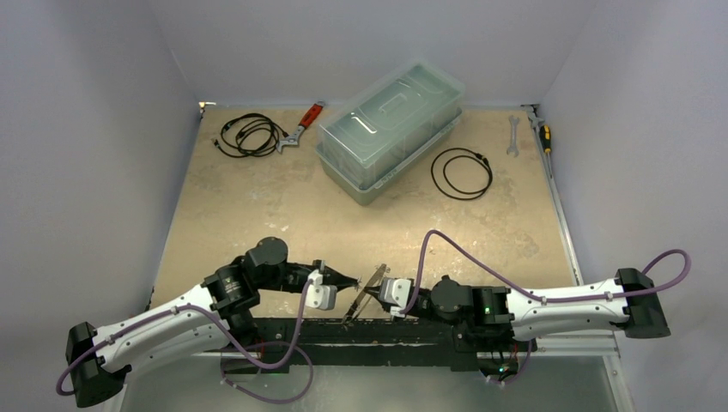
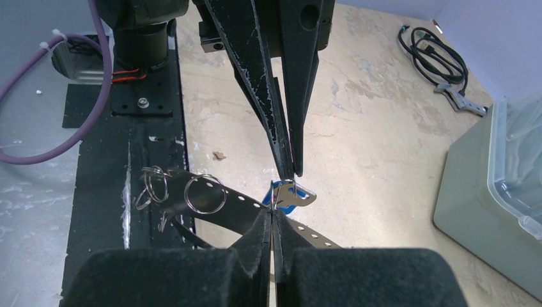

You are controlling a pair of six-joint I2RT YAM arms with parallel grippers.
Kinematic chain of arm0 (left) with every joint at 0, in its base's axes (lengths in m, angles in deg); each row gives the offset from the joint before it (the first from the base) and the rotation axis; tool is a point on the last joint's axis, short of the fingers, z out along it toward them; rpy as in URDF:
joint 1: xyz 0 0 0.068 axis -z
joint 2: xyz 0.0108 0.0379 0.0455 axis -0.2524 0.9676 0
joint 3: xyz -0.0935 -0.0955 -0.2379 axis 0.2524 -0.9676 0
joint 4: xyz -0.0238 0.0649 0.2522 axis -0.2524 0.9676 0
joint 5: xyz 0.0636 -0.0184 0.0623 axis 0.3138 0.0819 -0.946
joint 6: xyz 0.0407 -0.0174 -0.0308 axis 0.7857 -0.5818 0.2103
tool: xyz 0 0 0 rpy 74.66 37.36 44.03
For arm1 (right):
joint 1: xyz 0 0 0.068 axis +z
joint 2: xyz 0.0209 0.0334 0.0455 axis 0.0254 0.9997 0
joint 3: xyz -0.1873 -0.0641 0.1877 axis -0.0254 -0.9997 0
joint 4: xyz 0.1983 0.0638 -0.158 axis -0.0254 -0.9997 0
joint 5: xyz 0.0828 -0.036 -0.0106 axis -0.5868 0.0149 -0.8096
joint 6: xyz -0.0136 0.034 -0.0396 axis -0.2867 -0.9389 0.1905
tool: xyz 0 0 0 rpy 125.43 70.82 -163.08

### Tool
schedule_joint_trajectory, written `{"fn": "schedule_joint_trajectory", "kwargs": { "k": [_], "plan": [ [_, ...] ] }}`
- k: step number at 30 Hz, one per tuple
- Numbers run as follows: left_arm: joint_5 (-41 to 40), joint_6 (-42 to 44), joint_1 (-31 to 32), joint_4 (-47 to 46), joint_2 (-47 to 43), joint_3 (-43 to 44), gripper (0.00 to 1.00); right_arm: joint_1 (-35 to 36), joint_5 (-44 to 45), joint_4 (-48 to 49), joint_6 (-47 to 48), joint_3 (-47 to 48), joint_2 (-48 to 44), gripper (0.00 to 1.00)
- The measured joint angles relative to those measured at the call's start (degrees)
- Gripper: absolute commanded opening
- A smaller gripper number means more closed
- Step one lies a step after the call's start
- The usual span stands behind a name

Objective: Put the keys on the keyring

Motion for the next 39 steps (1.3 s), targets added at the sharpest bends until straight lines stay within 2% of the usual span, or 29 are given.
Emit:
{"fn": "schedule_joint_trajectory", "kwargs": {
  "k": [39],
  "plan": [
    [2.7, 0.4, 0.3, 0.0, -0.5, 0.0, 0.00, -0.1, 1.1, -0.1, -0.4, 0.0, -1.9, 0.00]
  ]
}}
